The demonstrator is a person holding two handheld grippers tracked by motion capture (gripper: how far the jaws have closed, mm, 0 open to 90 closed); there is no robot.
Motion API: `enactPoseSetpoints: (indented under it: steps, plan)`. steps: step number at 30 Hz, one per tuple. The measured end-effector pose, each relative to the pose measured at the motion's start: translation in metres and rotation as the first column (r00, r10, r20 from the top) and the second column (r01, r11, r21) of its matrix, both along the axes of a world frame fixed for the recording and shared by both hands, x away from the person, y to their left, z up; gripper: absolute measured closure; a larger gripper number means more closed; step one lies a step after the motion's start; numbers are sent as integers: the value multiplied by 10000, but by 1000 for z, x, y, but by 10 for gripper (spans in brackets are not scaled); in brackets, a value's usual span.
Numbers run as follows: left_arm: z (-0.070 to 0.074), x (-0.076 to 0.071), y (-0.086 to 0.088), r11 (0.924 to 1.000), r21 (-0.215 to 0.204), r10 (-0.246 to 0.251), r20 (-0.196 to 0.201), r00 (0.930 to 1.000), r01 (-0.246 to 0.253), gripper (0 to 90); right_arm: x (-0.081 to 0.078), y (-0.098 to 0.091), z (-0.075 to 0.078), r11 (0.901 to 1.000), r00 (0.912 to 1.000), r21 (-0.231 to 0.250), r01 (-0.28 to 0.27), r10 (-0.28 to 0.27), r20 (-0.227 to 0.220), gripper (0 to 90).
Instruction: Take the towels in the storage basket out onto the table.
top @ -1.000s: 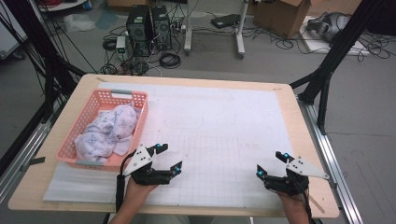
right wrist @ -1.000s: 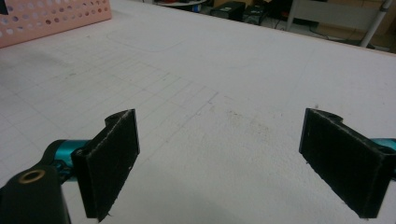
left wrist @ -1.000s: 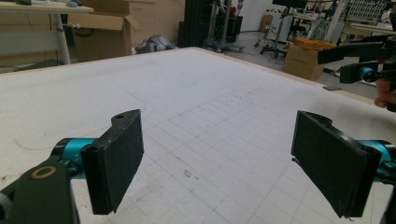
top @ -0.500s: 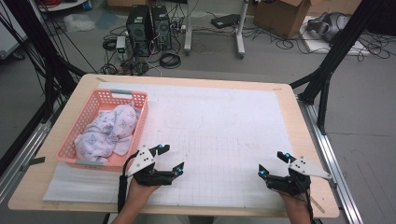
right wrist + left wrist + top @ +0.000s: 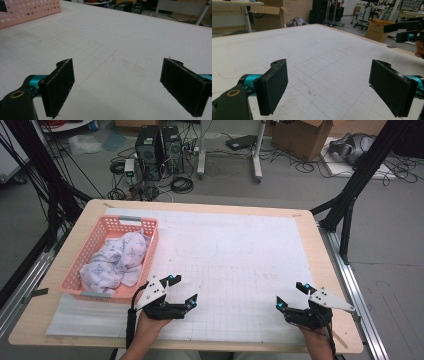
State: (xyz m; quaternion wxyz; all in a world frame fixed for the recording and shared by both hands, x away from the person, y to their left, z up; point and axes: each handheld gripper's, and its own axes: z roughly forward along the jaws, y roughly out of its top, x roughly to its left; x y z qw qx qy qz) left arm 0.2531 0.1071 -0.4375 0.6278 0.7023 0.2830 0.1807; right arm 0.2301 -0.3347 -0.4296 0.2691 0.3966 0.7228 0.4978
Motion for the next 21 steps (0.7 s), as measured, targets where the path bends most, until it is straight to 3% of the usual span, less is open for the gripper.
enactPoseSetpoints:
  steps: [7,11,21]
  plan:
    - [8,-3,-6,9998,72,-187,125,9997,186,161,0,2,0,9998,9998,-23,-179,179,-50,109]
    - [14,-4,-6,9998,-104,-194,108,9998,195,161,0,1,1,9999,9999,-40,-154,154,7,109]
    - [43,-2,-7,9987,-318,-390,212,9990,397,164,-1,2,2,9994,9997,-280,-197,200,109,109]
